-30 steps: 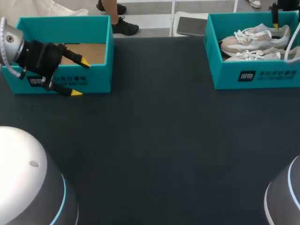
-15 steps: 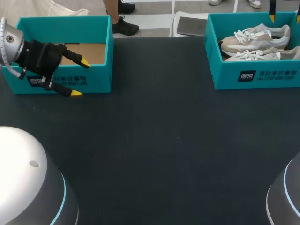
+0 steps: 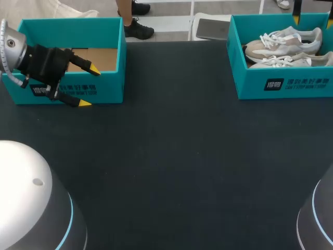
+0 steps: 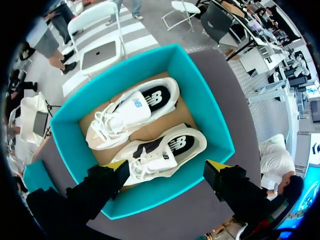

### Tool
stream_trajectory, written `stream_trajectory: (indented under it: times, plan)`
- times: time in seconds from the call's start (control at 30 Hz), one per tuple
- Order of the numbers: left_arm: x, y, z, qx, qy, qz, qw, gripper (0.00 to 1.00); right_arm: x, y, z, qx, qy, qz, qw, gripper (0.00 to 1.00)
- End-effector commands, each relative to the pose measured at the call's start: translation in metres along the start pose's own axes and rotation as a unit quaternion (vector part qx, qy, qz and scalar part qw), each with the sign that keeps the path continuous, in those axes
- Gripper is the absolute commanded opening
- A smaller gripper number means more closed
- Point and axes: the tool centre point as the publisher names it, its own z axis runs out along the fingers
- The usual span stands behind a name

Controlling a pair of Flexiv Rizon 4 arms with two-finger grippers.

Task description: Take the shoe out of the shoebox, open the shoe tongue, remove and reinsert the insole, then place the shoe into the shoebox

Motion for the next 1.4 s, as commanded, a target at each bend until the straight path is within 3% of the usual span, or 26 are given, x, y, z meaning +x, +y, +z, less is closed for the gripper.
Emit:
stream_trajectory:
  times: [0.03,0.23,0.3,0.33,0.4,0.43,0.47,0.53,0.67,0.73,0.77,0.83,1.33,1.4]
  plan:
    - [0.001,0.000,-0.001,-0.001,0.001,0.000,1.000,1.00,-0.004,-0.018,0.001,-0.089,0.004,0.001,0.996,1.00]
    - [0.001,0.000,-0.001,-0.001,0.001,0.000,1.000,1.00,-0.004,-0.018,0.001,-0.089,0.004,0.001,0.996,1.00]
    - [-0.005,-0.004,-0.001,-0.049,-0.018,-0.054,0.997,1.00,-0.004,-0.026,0.004,-0.085,0.005,-0.013,0.996,1.00]
    - [-0.012,-0.008,-0.005,-0.082,-0.043,-0.107,0.990,1.00,-0.003,-0.033,0.005,-0.069,-0.005,-0.034,0.997,1.00]
    - [-0.025,-0.010,-0.009,-0.127,-0.043,-0.205,0.970,1.00,-0.005,-0.045,0.003,-0.064,-0.009,-0.042,0.997,1.00]
    - [-0.030,-0.010,-0.010,-0.165,-0.062,-0.253,0.951,1.00,-0.006,-0.050,0.003,-0.052,-0.012,-0.053,0.997,1.00]
    - [-0.035,-0.009,-0.012,-0.176,-0.060,-0.302,0.935,1.00,-0.005,-0.056,0.003,-0.049,-0.015,-0.062,0.997,1.00]
    - [-0.045,-0.002,-0.012,-0.238,-0.072,-0.410,0.877,1.00,-0.004,-0.066,0.003,-0.026,-0.003,-0.087,0.996,1.00]
    - [-0.057,0.013,-0.015,-0.295,-0.121,-0.531,0.785,1.00,-0.002,-0.089,0.000,-0.012,0.007,-0.124,0.992,1.00]
    - [-0.059,0.015,-0.018,-0.311,-0.199,-0.533,0.761,1.00,-0.002,-0.101,-0.002,-0.013,0.008,-0.143,0.990,1.00]
    - [-0.059,0.014,-0.019,-0.313,-0.248,-0.515,0.758,1.00,-0.002,-0.108,-0.002,-0.010,0.014,-0.165,0.986,1.00]
    - [-0.059,0.014,-0.019,-0.313,-0.248,-0.515,0.758,1.00,-0.002,-0.122,-0.003,-0.008,0.010,-0.187,0.982,1.00]
    - [-0.059,0.014,-0.019,-0.313,-0.248,-0.515,0.758,1.00,-0.002,-0.122,-0.003,-0.008,0.010,-0.187,0.982,1.00]
    - [-0.059,0.018,-0.018,-0.341,-0.238,-0.569,0.709,1.00,-0.002,-0.122,-0.003,-0.008,0.010,-0.187,0.982,1.00]
